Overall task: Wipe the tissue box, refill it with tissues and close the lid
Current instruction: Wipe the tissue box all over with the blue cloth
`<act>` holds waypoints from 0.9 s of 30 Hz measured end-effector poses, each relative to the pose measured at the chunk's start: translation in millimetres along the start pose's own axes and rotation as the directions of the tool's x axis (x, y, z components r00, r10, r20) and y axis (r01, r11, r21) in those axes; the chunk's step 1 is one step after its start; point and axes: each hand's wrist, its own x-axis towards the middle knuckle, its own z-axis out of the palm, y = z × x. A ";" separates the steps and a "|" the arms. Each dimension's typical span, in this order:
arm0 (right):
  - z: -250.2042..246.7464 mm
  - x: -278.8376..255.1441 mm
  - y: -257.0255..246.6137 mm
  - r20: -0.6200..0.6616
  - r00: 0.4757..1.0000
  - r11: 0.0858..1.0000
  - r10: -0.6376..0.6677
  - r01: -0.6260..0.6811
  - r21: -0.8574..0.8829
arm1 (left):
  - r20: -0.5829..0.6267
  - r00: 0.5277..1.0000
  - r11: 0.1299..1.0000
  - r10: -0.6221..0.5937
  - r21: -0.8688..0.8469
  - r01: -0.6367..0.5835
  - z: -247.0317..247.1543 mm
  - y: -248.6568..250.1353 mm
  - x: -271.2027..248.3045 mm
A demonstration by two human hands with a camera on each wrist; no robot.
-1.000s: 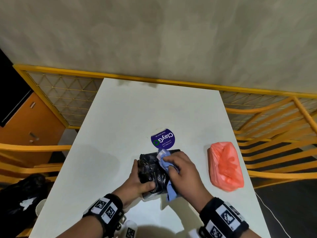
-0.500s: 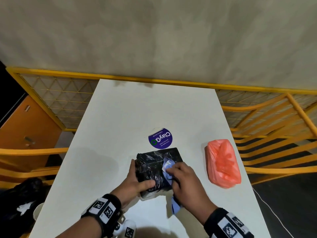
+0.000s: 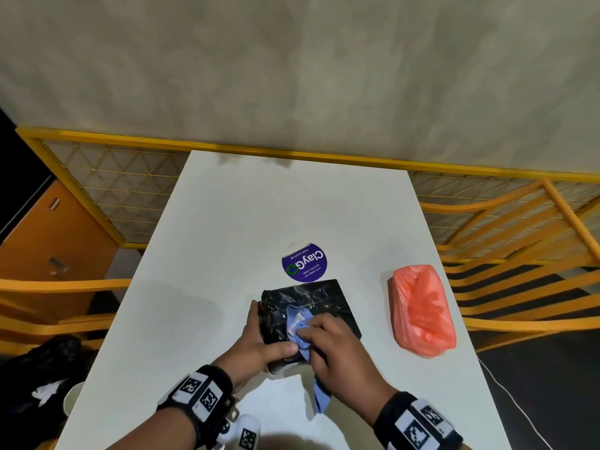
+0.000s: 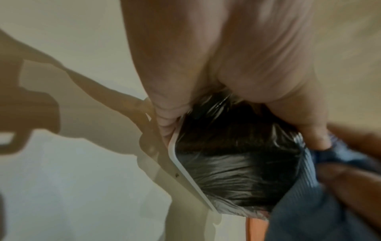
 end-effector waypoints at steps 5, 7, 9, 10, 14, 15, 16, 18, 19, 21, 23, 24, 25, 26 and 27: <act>-8.2 -7.8 40.1 -0.096 0.976 0.973 0.198 -0.207 -0.102 | -0.067 0.997 0.999 -0.039 0.004 0.040 0.7 -5.4 -2.0; -11.7 -9.6 46.0 -0.138 0.960 0.959 0.245 -0.261 -0.111 | -0.057 0.998 0.999 -0.032 0.016 0.033 1.1 -4.8 -1.2; -5.2 -7.3 32.8 -0.111 0.973 0.967 0.203 -0.217 -0.133 | -0.049 0.999 1.000 -0.015 0.018 0.016 3.7 -2.9 -0.7; 1.1 -4.2 21.3 -0.087 0.981 0.976 0.170 -0.180 -0.120 | -0.052 0.999 1.000 -0.006 0.013 0.007 5.1 -1.7 -0.8; 19.2 8.5 -13.8 0.019 1.000 0.995 -0.021 0.023 -0.096 | -0.018 1.000 1.000 0.002 0.019 -0.002 2.9 -2.5 -2.1; 18.8 12.4 -13.9 0.040 0.999 0.994 -0.035 0.039 -0.106 | -0.015 1.000 1.000 -0.003 0.021 0.003 1.9 -3.7 -2.3; 17.6 17.0 -11.1 0.044 0.999 0.994 -0.020 0.025 -0.110 | -0.015 1.000 1.000 -0.004 0.023 0.004 1.4 -3.9 -2.8; 16.5 29.7 -3.0 0.018 1.000 0.993 0.022 -0.020 -0.116 | -0.018 1.000 0.999 0.003 0.044 -0.002 1.1 -5.1 -1.6; 17.3 37.0 -2.3 0.013 1.000 0.993 0.026 -0.024 -0.112 | -0.017 1.000 0.998 0.008 0.056 -0.007 2.1 -5.2 -0.7; 21.4 49.8 -11.7 0.050 0.999 0.998 -0.004 0.007 -0.068 | -0.016 1.000 0.996 0.021 0.087 -0.020 1.4 -5.7 0.5; 25.9 54.7 -20.0 0.106 0.992 0.996 -0.062 0.069 -0.064 | 0.001 0.999 0.995 0.032 0.098 -0.032 0.2 -6.4 -0.7; 26.7 53.5 -19.2 0.120 0.989 0.992 -0.084 0.095 -0.083 | 0.002 1.000 0.996 0.030 0.086 -0.030 0.2 -5.7 -2.6; 25.2 50.3 -15.4 0.120 0.988 0.990 -0.093 0.105 -0.097 | -0.008 1.000 0.998 0.022 0.065 -0.021 0.2 -5.7 -4.9; 21.3 46.7 -9.7 0.101 0.991 0.991 -0.088 0.097 -0.095 | -0.022 1.000 0.999 0.017 0.043 -0.016 0.2 -6.4 -6.5; 15.7 43.6 -3.0 0.055 0.996 0.994 -0.070 0.075 -0.082 | -0.037 0.999 1.000 0.006 0.020 -0.005 0.3 -7.1 -7.5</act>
